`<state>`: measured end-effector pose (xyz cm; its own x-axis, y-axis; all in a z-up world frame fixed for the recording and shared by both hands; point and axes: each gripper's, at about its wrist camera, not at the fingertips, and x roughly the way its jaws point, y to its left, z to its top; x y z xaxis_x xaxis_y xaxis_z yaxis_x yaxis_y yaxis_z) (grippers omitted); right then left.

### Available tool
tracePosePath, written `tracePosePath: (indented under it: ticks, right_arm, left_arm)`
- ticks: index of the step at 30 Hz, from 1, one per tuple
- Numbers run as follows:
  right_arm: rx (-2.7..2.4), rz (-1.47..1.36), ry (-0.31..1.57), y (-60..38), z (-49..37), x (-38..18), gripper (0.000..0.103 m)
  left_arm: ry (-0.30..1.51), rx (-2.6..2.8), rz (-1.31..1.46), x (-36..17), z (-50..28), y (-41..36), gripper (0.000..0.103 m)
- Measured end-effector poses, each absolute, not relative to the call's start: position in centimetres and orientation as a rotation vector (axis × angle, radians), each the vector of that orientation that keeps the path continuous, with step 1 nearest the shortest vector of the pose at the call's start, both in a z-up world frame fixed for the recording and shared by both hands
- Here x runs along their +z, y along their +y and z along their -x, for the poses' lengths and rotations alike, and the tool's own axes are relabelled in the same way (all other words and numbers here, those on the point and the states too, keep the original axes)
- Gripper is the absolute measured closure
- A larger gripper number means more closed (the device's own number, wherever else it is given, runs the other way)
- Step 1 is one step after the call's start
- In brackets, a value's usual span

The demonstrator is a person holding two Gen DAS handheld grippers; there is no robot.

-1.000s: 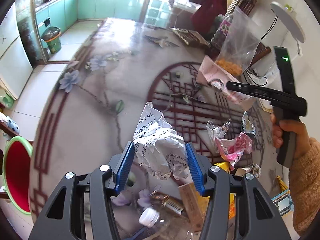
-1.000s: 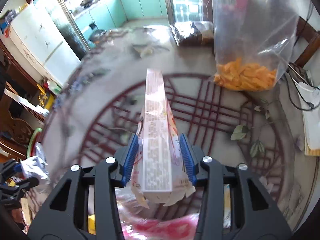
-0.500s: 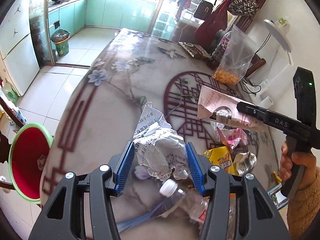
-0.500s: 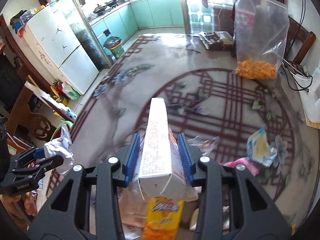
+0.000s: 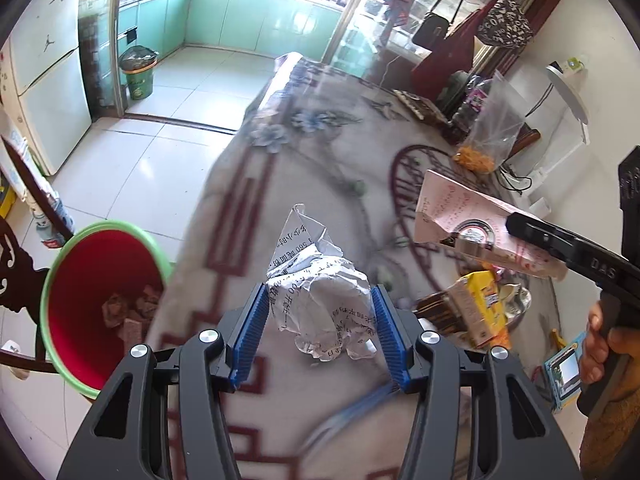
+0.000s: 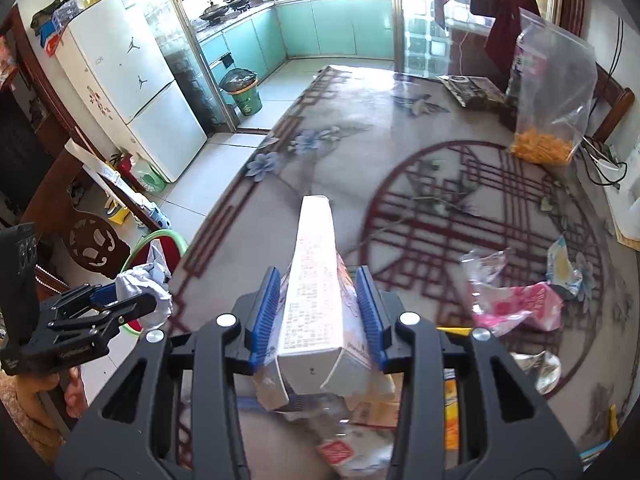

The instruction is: Collect trash

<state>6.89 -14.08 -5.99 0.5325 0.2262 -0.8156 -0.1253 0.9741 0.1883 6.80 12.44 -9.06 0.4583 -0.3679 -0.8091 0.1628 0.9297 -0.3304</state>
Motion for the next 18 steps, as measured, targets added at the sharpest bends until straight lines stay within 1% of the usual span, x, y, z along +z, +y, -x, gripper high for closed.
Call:
tracePosePath:
  ticks: [9,18]
  right_arm:
    - [0.225,-0.118,0.991,-7.1,-7.0,-5.7,0.064]
    - [0.316,-0.093,1.028,0.3,-7.9,-6.8,0.064]
  left_arm:
    - [1.050,-0.327,0.211,-9.7,-7.9,18.5,0.053]
    - [1.075,-0.237,0.243,-11.8,-8.4,24.6,0.053]
